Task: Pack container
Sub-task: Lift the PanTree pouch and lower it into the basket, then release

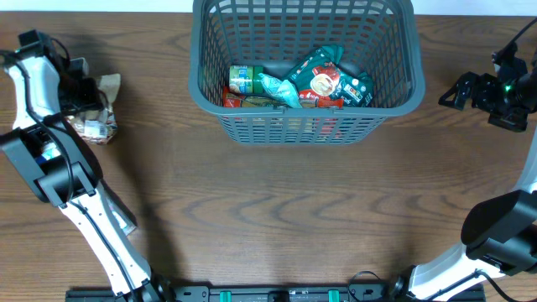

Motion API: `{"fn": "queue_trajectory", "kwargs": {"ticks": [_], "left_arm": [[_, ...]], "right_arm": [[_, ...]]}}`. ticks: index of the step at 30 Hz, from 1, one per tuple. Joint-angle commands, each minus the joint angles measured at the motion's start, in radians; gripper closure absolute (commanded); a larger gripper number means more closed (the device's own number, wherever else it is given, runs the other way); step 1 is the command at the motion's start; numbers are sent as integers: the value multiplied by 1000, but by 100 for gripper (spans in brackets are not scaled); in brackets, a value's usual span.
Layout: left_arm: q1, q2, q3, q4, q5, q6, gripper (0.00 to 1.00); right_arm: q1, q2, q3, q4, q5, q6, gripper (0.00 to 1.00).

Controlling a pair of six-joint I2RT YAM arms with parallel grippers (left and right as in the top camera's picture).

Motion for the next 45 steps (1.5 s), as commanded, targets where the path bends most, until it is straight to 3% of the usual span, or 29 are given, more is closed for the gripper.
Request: {"fn": "queue_trajectory", "kwargs": {"ticks": [1, 7, 15, 21, 31, 39, 45], "left_arm": [[-36, -153, -2, -16, 29, -17, 94], [-70, -357, -2, -20, 30, -93, 95], [-190, -635, -2, -27, 36, -95, 94], [-412, -736, -2, 46, 35, 36, 94], [-812, -684, -2, 239, 35, 389, 94], [-877, -474, -2, 312, 35, 399, 94], [-853, -308, -2, 310, 34, 373, 79]], "right_arm": [[5, 7, -7, -1, -1, -26, 1], [5, 7, -7, -1, -1, -51, 1], [5, 7, -7, -1, -2, -70, 1], [5, 7, -7, -1, -2, -62, 1], [5, 7, -7, -4, -3, -62, 1], [5, 7, -7, -10, -9, -62, 1], [5, 7, -7, -23, -10, -62, 1]]}}
